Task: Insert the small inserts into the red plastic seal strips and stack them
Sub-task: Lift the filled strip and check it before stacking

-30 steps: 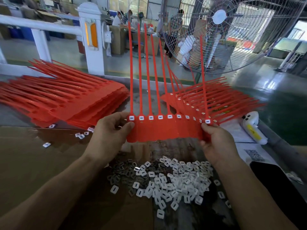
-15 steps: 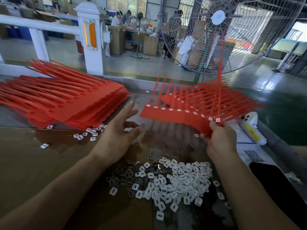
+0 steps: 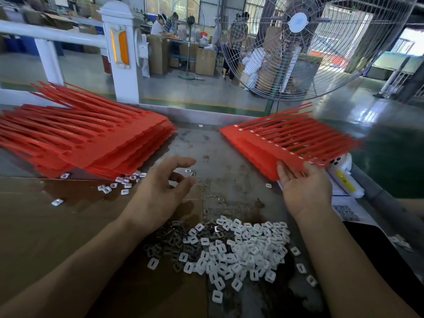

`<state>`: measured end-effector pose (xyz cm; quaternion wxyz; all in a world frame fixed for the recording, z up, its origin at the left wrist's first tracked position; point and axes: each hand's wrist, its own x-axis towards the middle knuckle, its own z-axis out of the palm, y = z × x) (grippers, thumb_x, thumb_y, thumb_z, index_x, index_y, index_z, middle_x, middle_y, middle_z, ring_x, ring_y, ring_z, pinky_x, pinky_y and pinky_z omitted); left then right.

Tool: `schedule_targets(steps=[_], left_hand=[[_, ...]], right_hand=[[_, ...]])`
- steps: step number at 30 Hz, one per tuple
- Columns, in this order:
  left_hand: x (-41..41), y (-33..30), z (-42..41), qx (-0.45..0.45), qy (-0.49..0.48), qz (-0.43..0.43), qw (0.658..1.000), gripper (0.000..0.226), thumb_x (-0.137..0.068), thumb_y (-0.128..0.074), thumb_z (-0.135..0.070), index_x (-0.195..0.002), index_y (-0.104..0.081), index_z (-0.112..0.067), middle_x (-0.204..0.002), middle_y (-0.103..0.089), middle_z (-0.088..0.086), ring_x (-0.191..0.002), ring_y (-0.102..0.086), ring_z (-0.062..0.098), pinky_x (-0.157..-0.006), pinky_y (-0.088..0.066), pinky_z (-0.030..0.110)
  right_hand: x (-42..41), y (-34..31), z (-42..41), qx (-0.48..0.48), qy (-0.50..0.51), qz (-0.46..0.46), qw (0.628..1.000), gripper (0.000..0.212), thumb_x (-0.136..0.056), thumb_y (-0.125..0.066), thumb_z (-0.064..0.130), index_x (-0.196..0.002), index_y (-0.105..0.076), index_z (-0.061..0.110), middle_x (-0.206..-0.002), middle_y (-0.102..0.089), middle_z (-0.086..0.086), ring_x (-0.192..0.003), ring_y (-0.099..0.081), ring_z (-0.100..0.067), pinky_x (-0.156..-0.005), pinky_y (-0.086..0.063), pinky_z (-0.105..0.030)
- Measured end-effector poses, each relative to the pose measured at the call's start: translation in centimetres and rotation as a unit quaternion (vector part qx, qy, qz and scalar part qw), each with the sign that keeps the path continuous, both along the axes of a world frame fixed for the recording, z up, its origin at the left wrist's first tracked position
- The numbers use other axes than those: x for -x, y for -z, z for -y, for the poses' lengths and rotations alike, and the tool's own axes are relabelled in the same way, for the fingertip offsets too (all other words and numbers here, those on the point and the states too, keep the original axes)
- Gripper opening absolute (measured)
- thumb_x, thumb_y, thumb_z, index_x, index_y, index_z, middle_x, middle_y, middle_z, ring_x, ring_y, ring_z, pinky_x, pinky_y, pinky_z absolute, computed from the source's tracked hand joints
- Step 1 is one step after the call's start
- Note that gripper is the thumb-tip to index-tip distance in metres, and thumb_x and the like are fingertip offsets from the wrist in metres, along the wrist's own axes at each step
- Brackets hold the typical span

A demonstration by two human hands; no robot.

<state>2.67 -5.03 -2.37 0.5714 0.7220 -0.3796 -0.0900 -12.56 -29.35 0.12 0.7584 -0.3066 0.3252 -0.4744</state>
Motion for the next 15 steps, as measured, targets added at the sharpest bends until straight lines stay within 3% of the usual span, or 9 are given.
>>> schedule_targets(steps=[2,4,7,9,12,15], left_hand=[[0.0,-0.1,-0.1,-0.001,-0.001,-0.004,1.000,0.030,-0.095,-0.068,-0.033,-0.122,-0.064,-0.045,-0.099,-0.066,-0.006,-0.076,-0.068,0.011,-0.074,-0.058,0.028],[0.0,-0.2,-0.2,0.000,-0.004,-0.014,1.000,0.028,-0.095,-0.068,-0.033,-0.120,-0.065,-0.044,-0.094,-0.066,-0.014,-0.075,-0.066,0.005,-0.074,-0.058,0.029],[-0.2,-0.4,-0.5,0.005,-0.013,-0.027,1.000,0.027,-0.095,-0.068,-0.032,-0.120,-0.067,-0.041,-0.091,-0.067,-0.016,-0.075,-0.065,0.002,-0.071,-0.058,0.030],[-0.3,-0.5,-0.6,0.009,-0.023,-0.026,0.999,0.026,-0.096,-0.068,-0.028,-0.120,-0.068,-0.038,-0.094,-0.067,-0.016,-0.076,-0.064,0.000,-0.069,-0.054,0.023],[-0.3,-0.6,-0.7,0.007,-0.032,-0.017,0.999,0.025,-0.096,-0.068,-0.024,-0.119,-0.069,-0.033,-0.093,-0.066,-0.017,-0.076,-0.062,-0.002,-0.063,-0.048,0.011],[-0.3,-0.6,-0.8,0.004,-0.033,-0.017,0.999,0.025,-0.097,-0.068,-0.024,-0.120,-0.069,-0.031,-0.092,-0.065,-0.018,-0.075,-0.061,-0.005,-0.060,-0.046,0.009]], right_hand=[[-0.4,-0.3,0.0,-0.011,-0.001,0.007,1.000,0.036,-0.111,-0.039,0.022,-0.133,-0.055,-0.002,-0.125,-0.067,-0.025,-0.118,-0.067,-0.036,-0.096,-0.056,-0.037],[-0.4,-0.4,-0.1,0.017,-0.038,-0.069,0.997,0.043,-0.113,-0.032,0.031,-0.131,-0.053,-0.001,-0.111,-0.073,-0.025,-0.098,-0.075,-0.034,-0.083,-0.060,-0.040],[0.3,0.0,0.2,0.049,-0.072,-0.153,0.984,0.049,-0.111,-0.030,0.037,-0.116,-0.064,0.002,-0.078,-0.078,-0.011,-0.066,-0.077,-0.023,-0.061,-0.061,-0.033],[0.6,0.2,0.3,0.039,-0.073,-0.177,0.981,0.048,-0.109,-0.033,0.039,-0.109,-0.066,0.005,-0.065,-0.074,-0.007,-0.053,-0.071,-0.019,-0.048,-0.057,-0.026],[1.0,0.5,0.6,0.033,0.011,-0.204,0.978,0.045,-0.102,-0.040,0.049,-0.098,-0.063,0.011,-0.056,-0.066,-0.003,-0.041,-0.059,-0.015,-0.039,-0.045,-0.020],[1.3,0.8,0.9,0.054,0.071,-0.205,0.975,0.026,-0.103,-0.042,0.029,-0.091,-0.059,0.013,-0.050,-0.060,0.002,-0.033,-0.047,-0.010,-0.035,-0.035,-0.015]])
